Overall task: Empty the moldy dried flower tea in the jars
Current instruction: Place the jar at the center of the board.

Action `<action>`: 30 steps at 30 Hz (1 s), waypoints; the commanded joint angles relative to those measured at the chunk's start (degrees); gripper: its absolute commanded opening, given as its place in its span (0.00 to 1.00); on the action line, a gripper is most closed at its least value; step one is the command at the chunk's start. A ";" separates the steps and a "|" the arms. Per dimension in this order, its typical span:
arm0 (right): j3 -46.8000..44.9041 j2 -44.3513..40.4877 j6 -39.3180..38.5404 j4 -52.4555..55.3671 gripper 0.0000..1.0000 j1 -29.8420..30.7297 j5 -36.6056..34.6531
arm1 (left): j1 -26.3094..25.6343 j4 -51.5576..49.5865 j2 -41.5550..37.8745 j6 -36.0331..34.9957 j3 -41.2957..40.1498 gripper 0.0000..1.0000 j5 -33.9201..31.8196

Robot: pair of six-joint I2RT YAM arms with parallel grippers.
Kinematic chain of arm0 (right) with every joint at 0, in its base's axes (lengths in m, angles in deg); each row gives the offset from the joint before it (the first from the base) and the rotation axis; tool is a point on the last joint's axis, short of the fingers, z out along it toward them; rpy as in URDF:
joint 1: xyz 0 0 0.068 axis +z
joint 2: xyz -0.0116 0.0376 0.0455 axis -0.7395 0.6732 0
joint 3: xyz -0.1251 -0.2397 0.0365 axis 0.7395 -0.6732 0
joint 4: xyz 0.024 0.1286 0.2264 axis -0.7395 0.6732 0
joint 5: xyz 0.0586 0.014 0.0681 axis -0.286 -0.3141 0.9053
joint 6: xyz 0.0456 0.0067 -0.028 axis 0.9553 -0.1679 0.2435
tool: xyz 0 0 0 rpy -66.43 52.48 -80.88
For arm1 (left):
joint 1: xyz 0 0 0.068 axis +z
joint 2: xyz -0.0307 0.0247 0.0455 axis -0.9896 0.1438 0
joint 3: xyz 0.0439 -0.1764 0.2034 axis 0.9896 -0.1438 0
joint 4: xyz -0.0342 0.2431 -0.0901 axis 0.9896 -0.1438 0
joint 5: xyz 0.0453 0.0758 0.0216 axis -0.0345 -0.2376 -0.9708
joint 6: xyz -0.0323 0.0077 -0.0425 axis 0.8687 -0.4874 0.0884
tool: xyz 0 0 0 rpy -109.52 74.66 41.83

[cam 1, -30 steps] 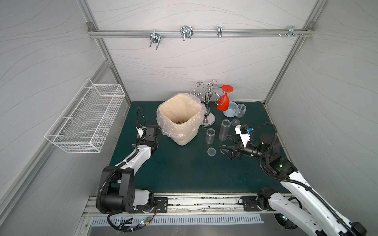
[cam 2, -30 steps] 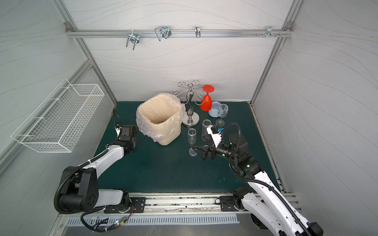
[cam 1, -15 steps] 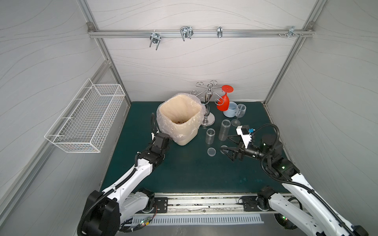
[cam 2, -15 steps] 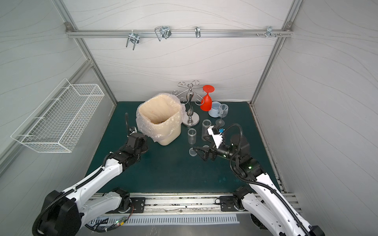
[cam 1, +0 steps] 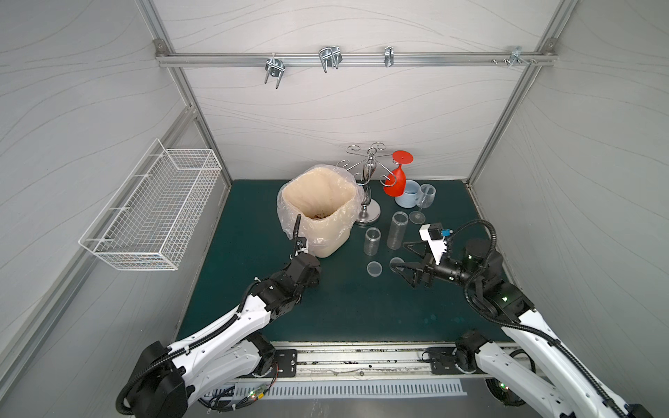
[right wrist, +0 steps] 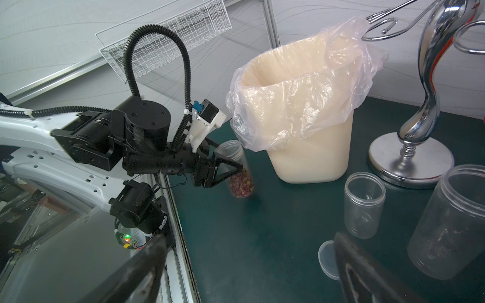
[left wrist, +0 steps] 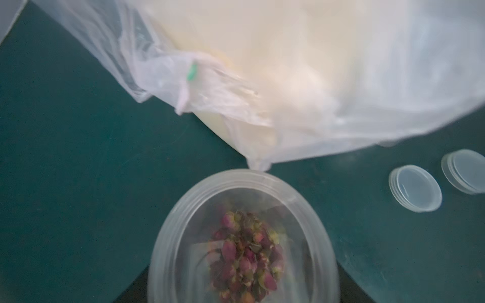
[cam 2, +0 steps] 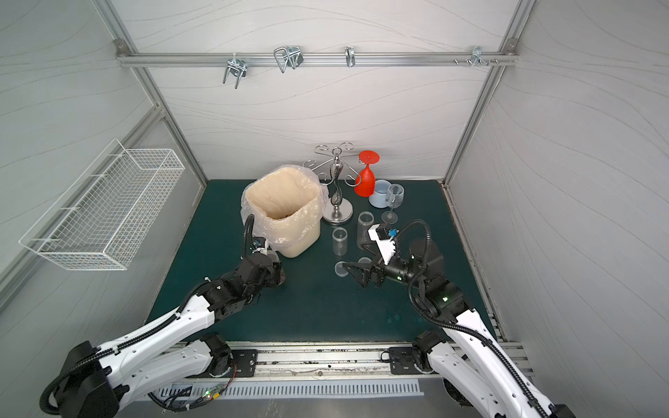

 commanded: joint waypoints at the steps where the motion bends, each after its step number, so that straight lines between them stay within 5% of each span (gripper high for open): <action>1: 2.82 0.42 -1.42 2.30 0.99 0.25 0.42 | -2.27 2.41 -0.83 -0.97 -1.12 0.10 2.92; 12: 5.89 0.66 -1.69 9.73 0.99 0.19 0.00 | -13.69 17.65 -1.54 -7.23 -8.52 0.21 7.22; 21: 8.66 3.23 -1.31 16.48 0.99 0.72 -0.63 | -17.89 25.81 -3.44 -12.61 -13.74 0.53 8.49; 30: 8.52 6.80 -1.02 18.47 0.99 4.02 -2.93 | -18.24 27.23 -4.68 -14.20 -16.02 0.70 8.44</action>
